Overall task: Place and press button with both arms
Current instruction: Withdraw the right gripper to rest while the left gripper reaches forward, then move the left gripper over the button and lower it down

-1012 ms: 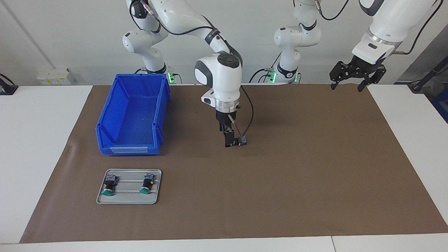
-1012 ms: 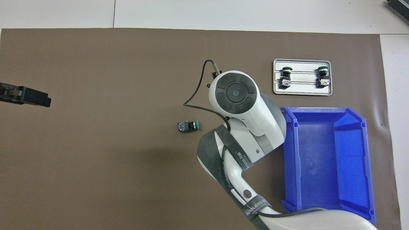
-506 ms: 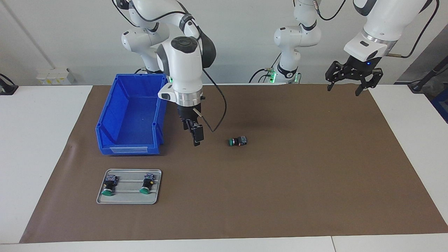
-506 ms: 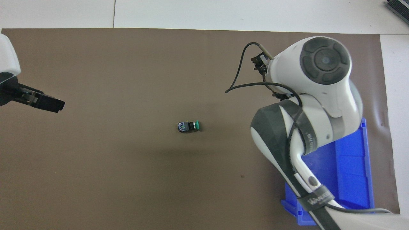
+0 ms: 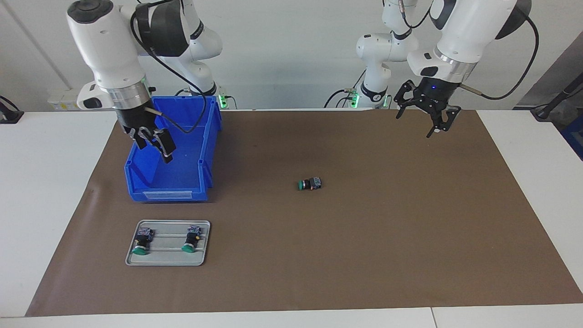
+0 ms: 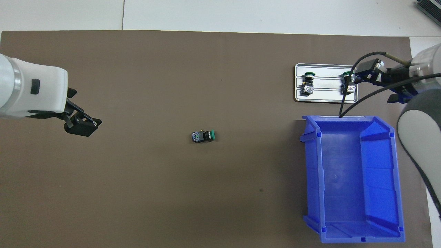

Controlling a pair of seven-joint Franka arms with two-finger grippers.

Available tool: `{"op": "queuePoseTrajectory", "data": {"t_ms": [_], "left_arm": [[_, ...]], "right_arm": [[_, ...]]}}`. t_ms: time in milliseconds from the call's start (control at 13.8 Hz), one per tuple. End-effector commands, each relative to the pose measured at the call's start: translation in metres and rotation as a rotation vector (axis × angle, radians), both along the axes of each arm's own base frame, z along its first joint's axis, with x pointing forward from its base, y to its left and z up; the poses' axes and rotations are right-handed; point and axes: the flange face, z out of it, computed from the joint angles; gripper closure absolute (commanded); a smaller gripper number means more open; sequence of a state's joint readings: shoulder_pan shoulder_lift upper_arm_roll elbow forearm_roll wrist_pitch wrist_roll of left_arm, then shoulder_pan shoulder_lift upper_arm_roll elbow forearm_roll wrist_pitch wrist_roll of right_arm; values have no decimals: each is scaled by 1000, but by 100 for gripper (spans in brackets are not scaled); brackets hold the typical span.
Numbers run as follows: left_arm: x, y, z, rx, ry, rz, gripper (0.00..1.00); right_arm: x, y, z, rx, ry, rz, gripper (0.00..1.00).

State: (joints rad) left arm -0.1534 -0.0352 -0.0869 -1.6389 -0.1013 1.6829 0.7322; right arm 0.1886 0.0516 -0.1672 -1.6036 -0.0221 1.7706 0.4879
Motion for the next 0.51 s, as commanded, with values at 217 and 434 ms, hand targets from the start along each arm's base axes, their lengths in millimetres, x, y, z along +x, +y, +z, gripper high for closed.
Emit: {"op": "queuePoseTrajectory", "data": {"t_ms": [217, 434], "left_arm": [[-22, -49, -37, -54, -17, -308, 1], [-20, -79, -73, -56, -33, -428, 1]], "right_arm": [[-39, -73, 53, -12, 56, 248, 0], [-50, -74, 43, 8, 115, 267, 0]]}}
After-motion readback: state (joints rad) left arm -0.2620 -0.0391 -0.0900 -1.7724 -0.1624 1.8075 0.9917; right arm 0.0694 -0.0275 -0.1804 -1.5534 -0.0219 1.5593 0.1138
